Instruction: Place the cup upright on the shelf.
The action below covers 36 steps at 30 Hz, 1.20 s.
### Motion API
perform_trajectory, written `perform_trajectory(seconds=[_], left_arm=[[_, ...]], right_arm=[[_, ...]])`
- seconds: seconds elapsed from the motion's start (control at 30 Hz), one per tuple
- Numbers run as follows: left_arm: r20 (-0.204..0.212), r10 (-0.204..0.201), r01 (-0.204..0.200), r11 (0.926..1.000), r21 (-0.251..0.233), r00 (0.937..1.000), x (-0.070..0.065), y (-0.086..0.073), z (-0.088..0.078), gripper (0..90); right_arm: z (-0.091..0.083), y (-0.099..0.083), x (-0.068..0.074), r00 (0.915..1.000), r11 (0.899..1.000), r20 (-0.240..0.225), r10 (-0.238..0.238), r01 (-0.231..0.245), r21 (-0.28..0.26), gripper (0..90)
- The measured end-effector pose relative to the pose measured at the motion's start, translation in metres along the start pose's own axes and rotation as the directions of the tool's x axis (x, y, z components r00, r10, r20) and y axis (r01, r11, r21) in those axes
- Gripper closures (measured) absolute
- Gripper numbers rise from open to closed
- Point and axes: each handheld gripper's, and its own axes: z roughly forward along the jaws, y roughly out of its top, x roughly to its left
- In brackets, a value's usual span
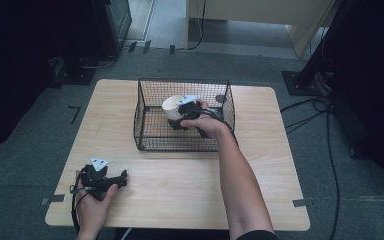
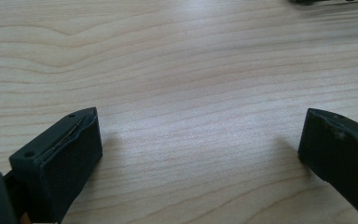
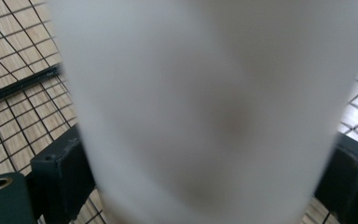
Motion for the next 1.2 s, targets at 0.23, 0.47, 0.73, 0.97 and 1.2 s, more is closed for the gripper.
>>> perform_trajectory(seconds=[0.23,0.47,0.73,0.97,1.2], left_arm=[[0.000,0.002,-0.002,1.0000,0.002,1.0000,0.000,0.000,0.000,0.0],[0.000,0.002,-0.002,1.0000,0.002,1.0000,0.000,0.000,0.000,0.0],[0.000,0.000,0.000,1.0000,0.000,1.0000,0.000,0.000,0.000,0.0],[0.000,0.000,0.000,1.0000,0.001,1.0000,0.000,0.000,0.000,0.0],[0.001,-0.001,0.001,1.0000,0.001,1.0000,0.000,0.000,0.000,0.0]], right_arm=[[-0.002,-0.005,-0.005,0.9999,0.999,0.001,0.012,-0.012,0.049,6.4],[-0.013,-0.002,-0.008,0.9998,1.000,0.021,0.004,-0.004,-0.009,3.1],[-0.031,0.010,-0.011,0.9977,0.995,0.066,0.017,-0.010,-0.095,0.0],[-0.051,0.027,-0.006,0.9962,0.980,0.077,0.041,-0.025,-0.199,0.0],[-0.071,0.039,0.006,0.9963,0.962,0.076,0.040,-0.018,-0.271,0.0]])
